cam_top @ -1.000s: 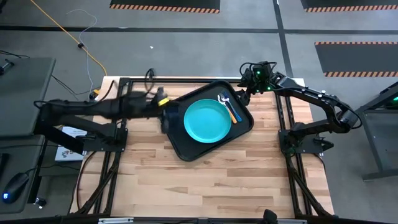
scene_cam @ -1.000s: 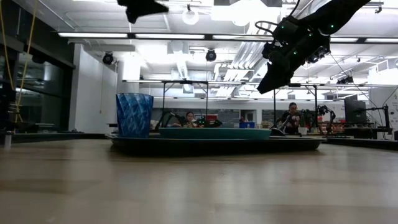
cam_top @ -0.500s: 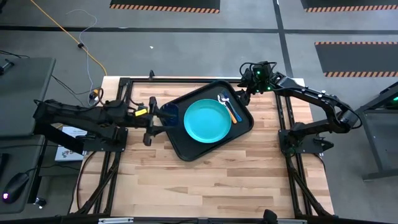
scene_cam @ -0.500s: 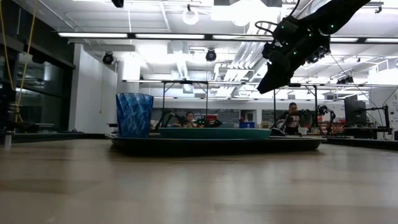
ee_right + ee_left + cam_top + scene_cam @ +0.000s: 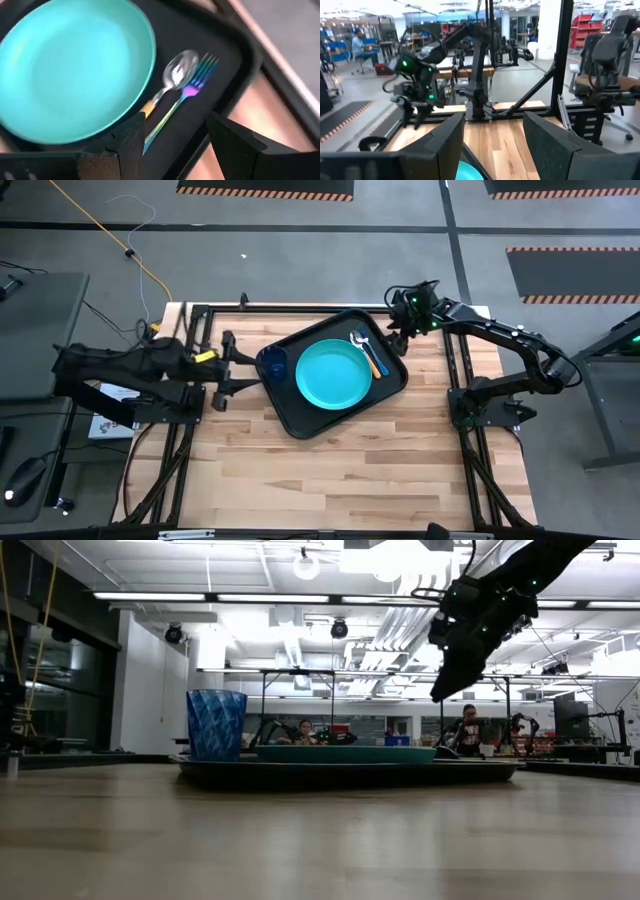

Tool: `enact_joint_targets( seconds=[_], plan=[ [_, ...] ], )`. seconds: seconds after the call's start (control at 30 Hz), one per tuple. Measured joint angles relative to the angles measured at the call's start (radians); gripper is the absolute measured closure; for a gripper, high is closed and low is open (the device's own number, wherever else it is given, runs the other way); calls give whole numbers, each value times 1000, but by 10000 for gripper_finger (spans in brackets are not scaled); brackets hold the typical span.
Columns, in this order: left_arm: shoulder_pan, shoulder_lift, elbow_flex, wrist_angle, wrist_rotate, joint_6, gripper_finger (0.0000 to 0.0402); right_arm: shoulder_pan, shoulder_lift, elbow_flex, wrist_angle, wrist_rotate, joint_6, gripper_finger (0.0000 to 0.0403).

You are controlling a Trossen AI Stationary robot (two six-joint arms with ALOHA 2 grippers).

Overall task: Pick and place plate/cup/fork/spoon on tray
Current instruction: Return to Home Position

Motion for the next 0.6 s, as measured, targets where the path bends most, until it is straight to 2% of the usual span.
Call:
enact_joint_targets(
  seconds=[0.23, 0.47, 0.6],
  plan=[
    [0, -118, -70, 6, 0, 12, 209, 0, 0, 0, -53, -145, 11, 199],
    [0, -212, -183, 82, 0, 15, 209, 1, 0, 0, 54, -238, 72, 199],
    [0, -255, -202, 92, 0, 34, 209, 4, -21, 0, 103, -293, 104, 199]
  ],
)
